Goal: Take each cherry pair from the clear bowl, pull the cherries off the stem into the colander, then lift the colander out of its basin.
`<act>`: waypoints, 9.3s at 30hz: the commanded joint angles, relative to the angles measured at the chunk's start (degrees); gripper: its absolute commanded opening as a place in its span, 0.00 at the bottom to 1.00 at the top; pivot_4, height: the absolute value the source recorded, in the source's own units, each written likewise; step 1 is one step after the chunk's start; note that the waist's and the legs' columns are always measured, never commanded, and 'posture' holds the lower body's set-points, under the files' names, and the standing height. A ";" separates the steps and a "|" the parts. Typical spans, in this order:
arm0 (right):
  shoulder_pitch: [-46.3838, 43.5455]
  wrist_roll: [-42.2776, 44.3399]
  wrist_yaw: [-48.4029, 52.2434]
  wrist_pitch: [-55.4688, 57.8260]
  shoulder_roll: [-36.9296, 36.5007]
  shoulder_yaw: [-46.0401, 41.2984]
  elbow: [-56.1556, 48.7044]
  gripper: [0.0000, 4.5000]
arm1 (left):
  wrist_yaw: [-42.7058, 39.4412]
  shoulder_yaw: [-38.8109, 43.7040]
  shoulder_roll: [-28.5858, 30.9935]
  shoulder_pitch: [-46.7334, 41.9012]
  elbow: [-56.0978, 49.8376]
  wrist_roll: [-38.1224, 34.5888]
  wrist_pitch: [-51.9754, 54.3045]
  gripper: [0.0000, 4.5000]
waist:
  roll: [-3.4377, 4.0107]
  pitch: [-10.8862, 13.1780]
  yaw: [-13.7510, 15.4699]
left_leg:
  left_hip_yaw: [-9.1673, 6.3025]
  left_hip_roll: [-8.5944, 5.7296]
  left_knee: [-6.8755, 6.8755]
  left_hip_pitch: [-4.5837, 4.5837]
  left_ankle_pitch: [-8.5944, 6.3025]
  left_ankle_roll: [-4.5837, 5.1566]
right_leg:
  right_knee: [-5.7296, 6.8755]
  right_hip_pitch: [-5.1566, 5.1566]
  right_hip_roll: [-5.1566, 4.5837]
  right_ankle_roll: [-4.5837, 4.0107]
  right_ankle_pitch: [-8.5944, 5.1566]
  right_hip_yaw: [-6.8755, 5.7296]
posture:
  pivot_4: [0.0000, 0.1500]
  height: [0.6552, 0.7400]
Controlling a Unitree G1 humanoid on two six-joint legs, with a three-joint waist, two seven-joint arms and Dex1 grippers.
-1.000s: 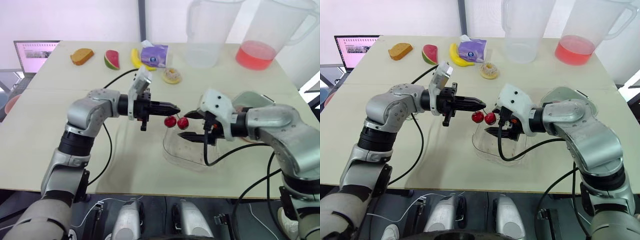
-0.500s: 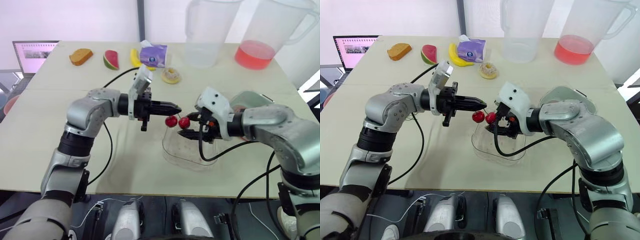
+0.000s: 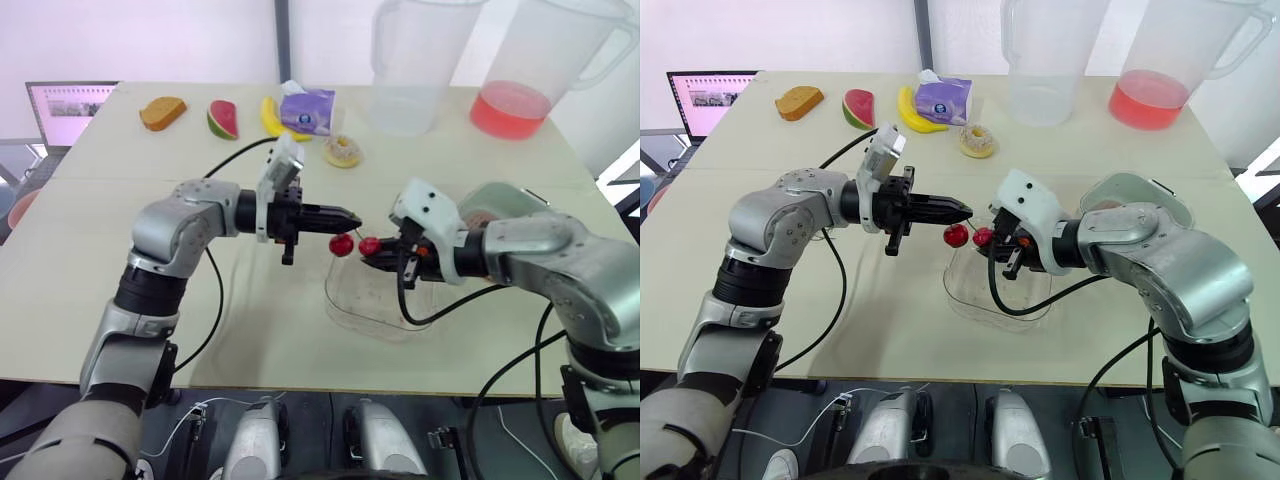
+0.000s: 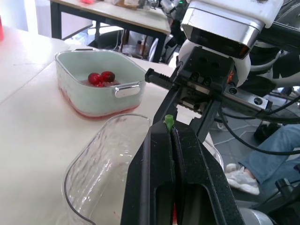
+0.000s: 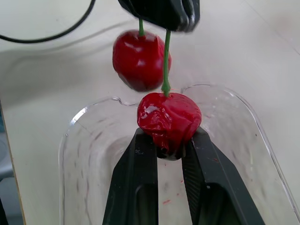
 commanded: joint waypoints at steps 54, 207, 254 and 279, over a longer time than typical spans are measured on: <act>-0.48 -14.21 -32.13 -1.17 9.84 -34.34 28.89 0.98 | 4.47 2.99 1.64 1.32 -4.97 -3.43 2.03 0.00 | 0.06 -0.01 -0.10 | 0.09 0.00 -0.10 -0.01 0.10 -0.18 | -0.02 -0.06 0.08 0.00 0.00 0.05 | 1.00 1.00; 14.94 19.48 -10.21 -22.01 -2.44 -19.72 2.85 1.00 | 67.43 35.37 5.62 28.45 -8.49 -26.88 1.16 0.99 | -0.10 0.00 0.05 | -0.02 0.01 -0.14 0.02 0.01 -0.03 | -0.15 0.07 -0.08 0.00 0.01 -0.03 | 1.00 1.00; 41.10 15.32 -13.46 -20.21 -7.85 -43.89 1.76 1.00 | 19.40 22.62 24.53 26.42 -19.95 -12.31 0.14 0.99 | -0.01 0.03 0.00 | 0.03 0.05 -0.31 0.06 -0.04 0.03 | -0.33 0.10 0.00 -0.02 -0.01 -0.01 | 1.00 1.00; 21.53 2.77 -10.42 -18.34 -15.73 -15.63 20.88 1.00 | 10.35 12.53 22.08 26.18 -26.28 -6.74 -7.79 0.99 | 0.00 0.03 0.02 | 0.04 0.02 -0.25 0.04 -0.03 0.03 | -0.28 0.09 -0.01 -0.03 -0.01 0.01 | 1.00 1.00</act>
